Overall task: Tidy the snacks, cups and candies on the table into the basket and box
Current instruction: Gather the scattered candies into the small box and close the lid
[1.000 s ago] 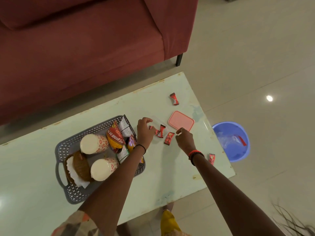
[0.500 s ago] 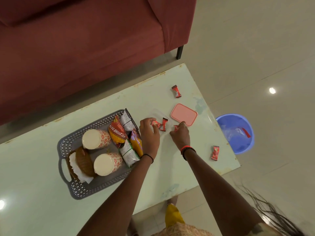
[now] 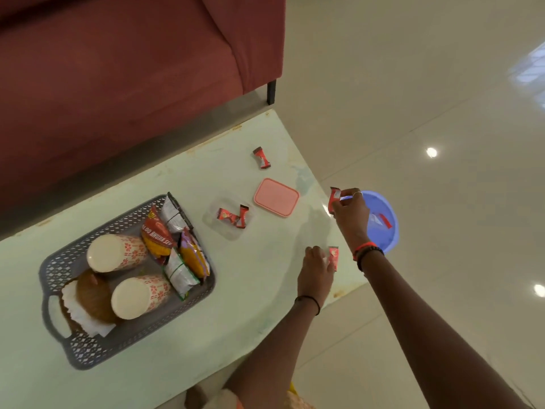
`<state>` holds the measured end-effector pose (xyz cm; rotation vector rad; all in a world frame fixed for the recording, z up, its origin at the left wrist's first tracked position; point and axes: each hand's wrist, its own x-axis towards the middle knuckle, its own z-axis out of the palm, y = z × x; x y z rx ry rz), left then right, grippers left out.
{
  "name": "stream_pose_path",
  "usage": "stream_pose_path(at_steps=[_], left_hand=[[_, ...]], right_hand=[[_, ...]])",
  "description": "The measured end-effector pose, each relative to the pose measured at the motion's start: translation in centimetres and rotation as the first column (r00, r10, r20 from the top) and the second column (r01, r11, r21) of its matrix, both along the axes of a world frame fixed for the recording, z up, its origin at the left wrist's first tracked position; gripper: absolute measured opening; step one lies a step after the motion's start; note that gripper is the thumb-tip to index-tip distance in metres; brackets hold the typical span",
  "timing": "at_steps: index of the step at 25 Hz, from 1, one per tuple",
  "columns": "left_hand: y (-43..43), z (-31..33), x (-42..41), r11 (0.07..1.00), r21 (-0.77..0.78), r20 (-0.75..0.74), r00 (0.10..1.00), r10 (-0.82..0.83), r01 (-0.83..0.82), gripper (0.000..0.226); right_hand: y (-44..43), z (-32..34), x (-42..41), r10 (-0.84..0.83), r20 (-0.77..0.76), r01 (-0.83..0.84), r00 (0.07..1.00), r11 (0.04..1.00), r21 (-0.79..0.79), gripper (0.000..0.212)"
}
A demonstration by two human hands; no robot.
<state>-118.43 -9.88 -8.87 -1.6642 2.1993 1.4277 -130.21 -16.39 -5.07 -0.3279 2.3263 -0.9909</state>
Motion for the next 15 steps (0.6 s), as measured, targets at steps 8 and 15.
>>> stream_pose_path(at_steps=[8,15], left_hand=[[-0.2,-3.3,-3.5,0.92,-0.266,0.272,0.938,-0.216,0.288,0.027],[-6.2,-0.5,1.3,0.966,-0.256,-0.011,0.999,-0.053,0.048,0.021]], right_hand=[[2.6,-1.2,-1.2,0.019,0.024,-0.019,1.0,1.0,-0.004,0.031],[1.3,-0.7,0.7,0.052,0.051,-0.052,0.997,0.999,-0.015,0.016]])
